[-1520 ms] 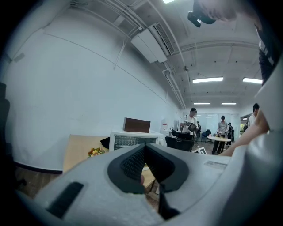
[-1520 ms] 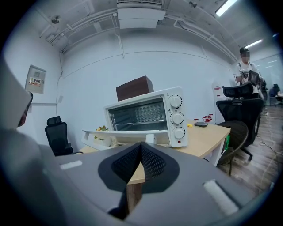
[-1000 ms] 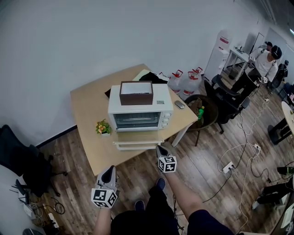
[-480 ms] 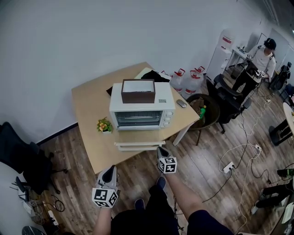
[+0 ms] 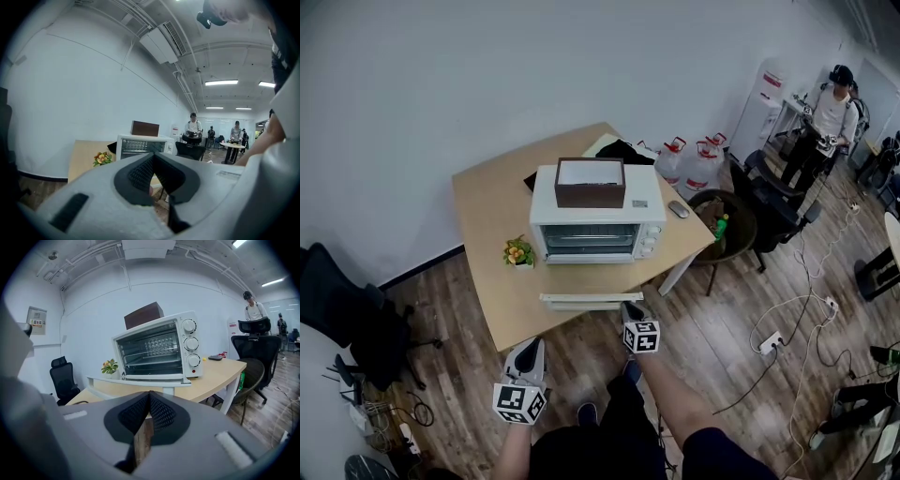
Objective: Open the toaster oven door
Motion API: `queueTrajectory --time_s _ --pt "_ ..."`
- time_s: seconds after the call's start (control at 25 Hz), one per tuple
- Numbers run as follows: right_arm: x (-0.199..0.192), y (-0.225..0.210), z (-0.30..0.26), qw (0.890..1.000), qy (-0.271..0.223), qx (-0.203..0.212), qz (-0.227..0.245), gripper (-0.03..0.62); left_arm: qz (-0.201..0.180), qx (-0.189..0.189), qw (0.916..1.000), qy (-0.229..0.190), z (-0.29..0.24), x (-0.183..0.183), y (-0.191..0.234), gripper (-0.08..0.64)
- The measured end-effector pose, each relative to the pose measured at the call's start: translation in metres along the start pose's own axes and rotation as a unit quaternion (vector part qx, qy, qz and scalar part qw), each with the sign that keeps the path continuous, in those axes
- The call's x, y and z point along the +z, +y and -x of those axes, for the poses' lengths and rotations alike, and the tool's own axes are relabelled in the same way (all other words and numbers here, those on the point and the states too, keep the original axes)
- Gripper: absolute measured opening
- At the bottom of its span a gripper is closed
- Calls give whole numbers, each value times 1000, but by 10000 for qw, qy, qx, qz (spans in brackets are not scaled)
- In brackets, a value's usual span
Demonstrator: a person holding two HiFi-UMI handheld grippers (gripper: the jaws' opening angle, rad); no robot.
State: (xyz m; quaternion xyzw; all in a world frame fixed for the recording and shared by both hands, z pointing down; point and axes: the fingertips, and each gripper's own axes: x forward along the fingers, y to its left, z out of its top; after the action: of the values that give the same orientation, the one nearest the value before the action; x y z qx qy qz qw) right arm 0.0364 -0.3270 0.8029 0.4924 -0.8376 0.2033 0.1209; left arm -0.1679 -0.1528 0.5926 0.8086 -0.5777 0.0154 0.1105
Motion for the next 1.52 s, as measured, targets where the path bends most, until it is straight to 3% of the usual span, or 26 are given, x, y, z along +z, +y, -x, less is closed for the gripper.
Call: queueTrajectory --time_s 0.24,1.32,1.52 --pt "-10 3 -5 9997 163 32 166 6 44 78 10000 14 -1 -2 5 -2" --pt "-68 -11 -13 9954 953 -82 -99 7 30 213 9996 207 4 -14 15 -2" --pt "-78 -13 -19 9936 1056 -139 -364 8 -20 267 9993 261 4 -19 20 -2"
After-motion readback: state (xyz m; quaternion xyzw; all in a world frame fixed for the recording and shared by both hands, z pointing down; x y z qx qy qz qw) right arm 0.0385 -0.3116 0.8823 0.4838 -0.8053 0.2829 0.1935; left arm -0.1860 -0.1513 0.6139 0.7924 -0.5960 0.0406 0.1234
